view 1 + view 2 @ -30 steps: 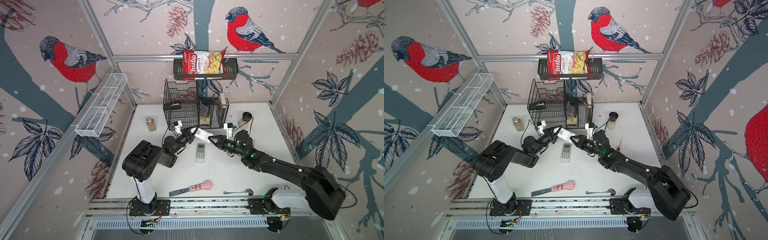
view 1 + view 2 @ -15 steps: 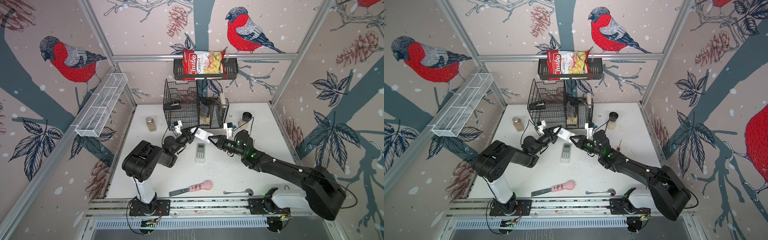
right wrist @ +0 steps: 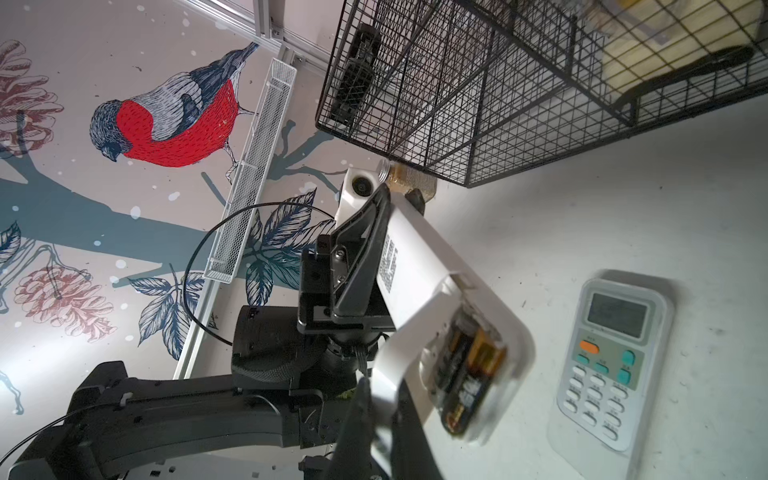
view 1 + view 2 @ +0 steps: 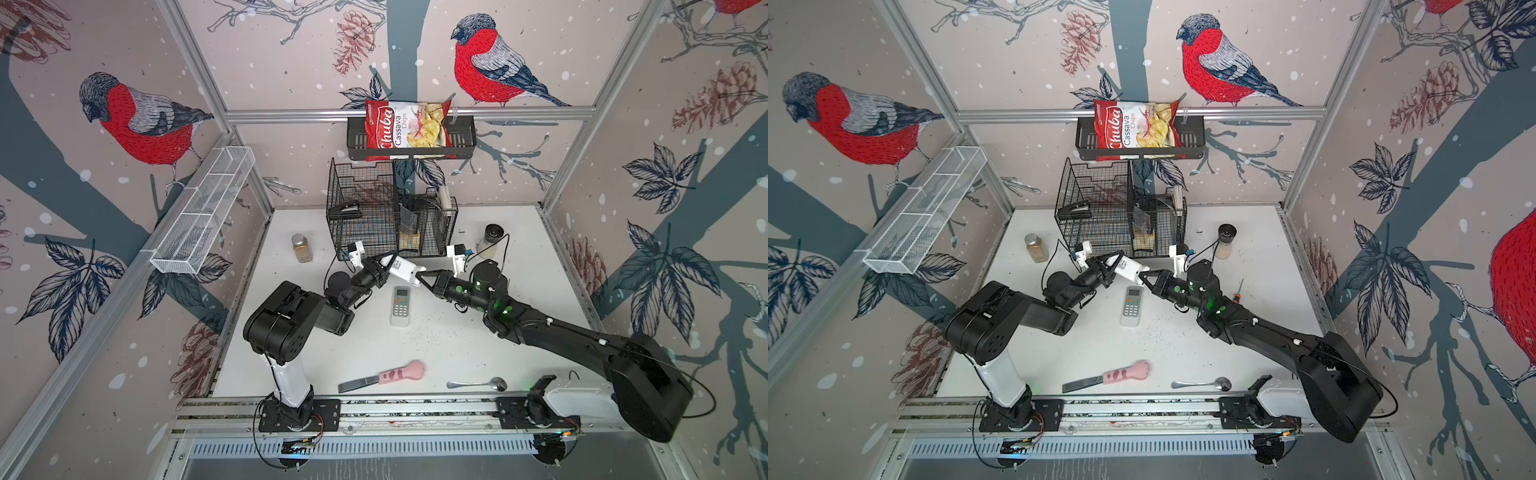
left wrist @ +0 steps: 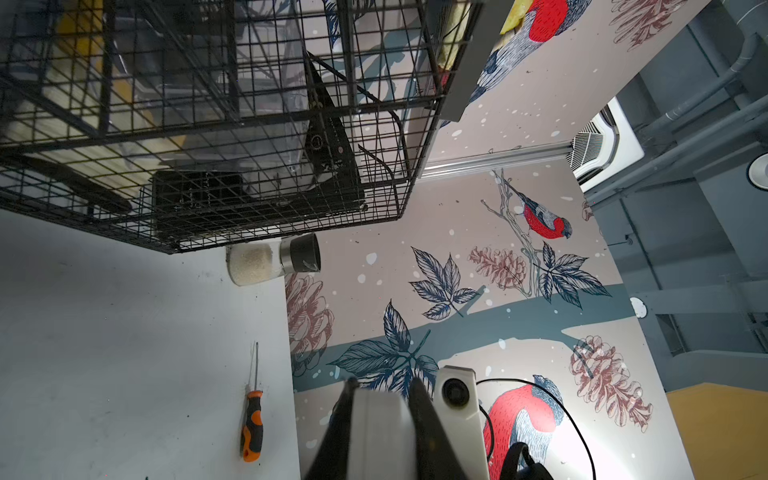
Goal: Unload the batteries from the remote control
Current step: 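Slide the battery cover off the remote's back with the right gripper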
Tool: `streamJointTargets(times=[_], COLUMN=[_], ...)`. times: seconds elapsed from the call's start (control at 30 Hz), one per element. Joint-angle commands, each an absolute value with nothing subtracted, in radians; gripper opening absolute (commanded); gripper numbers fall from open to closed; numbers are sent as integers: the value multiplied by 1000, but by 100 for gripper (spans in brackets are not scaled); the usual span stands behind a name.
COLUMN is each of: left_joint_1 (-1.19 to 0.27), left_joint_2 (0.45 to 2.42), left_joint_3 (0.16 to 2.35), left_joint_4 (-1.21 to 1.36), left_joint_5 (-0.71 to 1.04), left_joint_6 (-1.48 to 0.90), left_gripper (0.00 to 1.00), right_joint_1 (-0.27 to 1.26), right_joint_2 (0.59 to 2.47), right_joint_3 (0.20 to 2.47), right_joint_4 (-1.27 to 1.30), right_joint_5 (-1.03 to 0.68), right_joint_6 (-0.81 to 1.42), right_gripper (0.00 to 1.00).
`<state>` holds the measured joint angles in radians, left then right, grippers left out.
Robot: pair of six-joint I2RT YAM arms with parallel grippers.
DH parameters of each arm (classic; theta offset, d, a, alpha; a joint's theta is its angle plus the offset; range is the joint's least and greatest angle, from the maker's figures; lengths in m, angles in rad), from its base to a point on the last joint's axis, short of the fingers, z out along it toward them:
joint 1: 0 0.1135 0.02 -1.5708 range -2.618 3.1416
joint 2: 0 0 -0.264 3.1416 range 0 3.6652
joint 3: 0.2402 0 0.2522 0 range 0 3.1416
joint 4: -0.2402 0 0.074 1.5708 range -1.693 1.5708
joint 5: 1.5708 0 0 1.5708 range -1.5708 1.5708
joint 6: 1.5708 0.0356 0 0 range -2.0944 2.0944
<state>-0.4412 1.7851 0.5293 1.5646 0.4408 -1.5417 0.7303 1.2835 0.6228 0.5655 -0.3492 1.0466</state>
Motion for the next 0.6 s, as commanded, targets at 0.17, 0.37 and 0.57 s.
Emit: streamJointTargets(times=[0.17,0.37,0.57], left_joint_1=[-440,-440,-440], left_joint_2=[1776,1775,1776], left_joint_3=[530,527,521], left_joint_4=[1711,1709,1709], left_joint_5=[450,450,448], left_joint_6=[-1540,-1539,-1536], left_gripper=[0,0,0], right_joint_1=[729,729,729], right_joint_2=[1282,1287,1288], right_joint_3=[626,627,630], right_joint_4=[562,576,596], right_joint_5=[-336,-346,-363], right_joint_6=[1029,1028,1024], right_gripper=[10,9,8])
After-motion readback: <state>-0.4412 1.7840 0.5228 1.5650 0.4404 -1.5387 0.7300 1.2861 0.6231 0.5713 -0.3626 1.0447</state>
